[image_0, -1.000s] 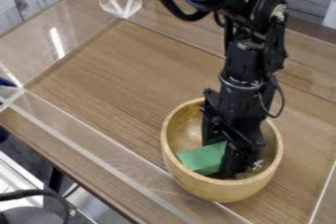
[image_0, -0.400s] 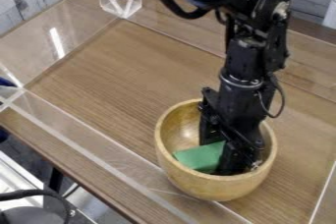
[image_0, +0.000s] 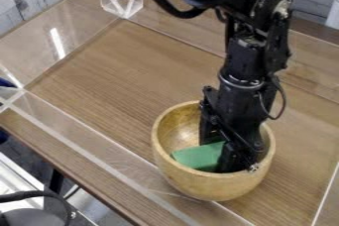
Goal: Remove the green block from inside the brown bowl and put it on the table
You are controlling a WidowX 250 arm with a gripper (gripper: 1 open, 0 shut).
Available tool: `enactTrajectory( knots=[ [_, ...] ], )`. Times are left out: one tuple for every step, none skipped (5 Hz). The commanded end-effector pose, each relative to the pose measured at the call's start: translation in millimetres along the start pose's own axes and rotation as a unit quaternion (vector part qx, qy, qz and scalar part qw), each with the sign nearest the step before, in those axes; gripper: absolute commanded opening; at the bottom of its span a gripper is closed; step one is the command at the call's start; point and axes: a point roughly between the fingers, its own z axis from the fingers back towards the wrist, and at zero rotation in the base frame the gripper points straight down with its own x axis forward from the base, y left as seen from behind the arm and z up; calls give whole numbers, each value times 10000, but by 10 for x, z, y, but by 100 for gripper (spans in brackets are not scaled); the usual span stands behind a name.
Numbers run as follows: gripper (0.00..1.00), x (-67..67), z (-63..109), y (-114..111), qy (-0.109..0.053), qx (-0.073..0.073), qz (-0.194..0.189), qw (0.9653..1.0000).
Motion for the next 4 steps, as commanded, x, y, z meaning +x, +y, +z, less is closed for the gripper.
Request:
enactTrajectory(
  knots=[
    [0,-13,99,3,-258,185,-169,9994],
    [0,-9,116,10,-209,200,-96,9995],
    [0,-3,129,14,-158,209,-31,9997],
    [0,-13,140,29,-157,215,-66,9996]
  ],
)
